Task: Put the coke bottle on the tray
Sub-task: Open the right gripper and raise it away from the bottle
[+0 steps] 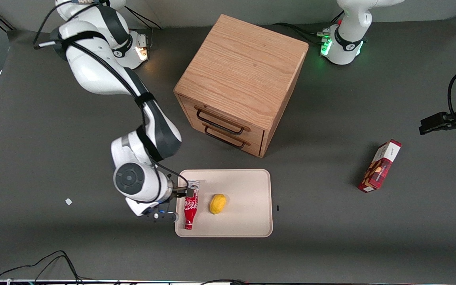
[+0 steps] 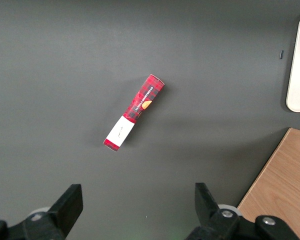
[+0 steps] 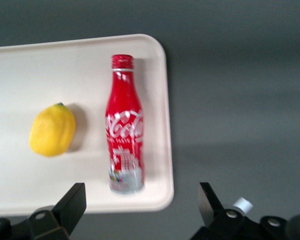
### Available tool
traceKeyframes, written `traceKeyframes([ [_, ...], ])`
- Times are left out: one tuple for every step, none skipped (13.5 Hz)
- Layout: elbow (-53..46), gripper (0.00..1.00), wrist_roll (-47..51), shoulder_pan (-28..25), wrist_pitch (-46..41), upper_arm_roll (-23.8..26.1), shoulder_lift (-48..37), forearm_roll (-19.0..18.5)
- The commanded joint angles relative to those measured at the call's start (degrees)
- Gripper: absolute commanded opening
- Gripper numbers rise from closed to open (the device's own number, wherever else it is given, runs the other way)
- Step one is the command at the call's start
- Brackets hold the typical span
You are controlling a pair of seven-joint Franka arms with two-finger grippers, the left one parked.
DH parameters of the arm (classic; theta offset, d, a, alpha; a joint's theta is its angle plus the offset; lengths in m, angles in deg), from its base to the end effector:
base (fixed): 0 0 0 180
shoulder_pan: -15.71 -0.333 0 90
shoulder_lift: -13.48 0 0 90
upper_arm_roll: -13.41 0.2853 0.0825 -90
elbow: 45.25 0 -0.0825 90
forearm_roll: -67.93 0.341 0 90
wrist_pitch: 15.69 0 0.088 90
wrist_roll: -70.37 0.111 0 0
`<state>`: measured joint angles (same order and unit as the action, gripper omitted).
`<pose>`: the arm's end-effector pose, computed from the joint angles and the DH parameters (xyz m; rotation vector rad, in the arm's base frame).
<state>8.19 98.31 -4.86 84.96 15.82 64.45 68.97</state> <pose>0.6525 0.2668 0.3275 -3.1167 0.1638 0.1256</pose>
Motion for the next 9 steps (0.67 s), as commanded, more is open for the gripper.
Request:
traceKeyframes([
  [7.4,1.0,0.0,2.1,-9.4,-0.1,-10.0,1.1],
  [11.5,1.0,-1.4,3.8,-11.1,0.2,-14.1,1.1],
  [16.2,1.0,-4.5,5.7,-11.6,1.1,-18.9,1.2],
  [20.9,1.0,-7.3,7.7,-11.7,2.0,-23.5,1.2],
  [25.0,1.0,-9.2,9.8,-11.8,2.6,-27.5,1.2],
  [28.7,1.0,-11.1,11.3,-11.9,3.1,-31.4,1.1],
  [31.9,1.0,-13.5,12.4,-12.7,3.1,-35.0,1.1],
  [34.5,1.0,-15.3,12.5,-13.4,2.8,-38.2,1.0],
  [37.3,1.0,-16.2,12.5,-13.9,2.2,-41.6,0.9],
])
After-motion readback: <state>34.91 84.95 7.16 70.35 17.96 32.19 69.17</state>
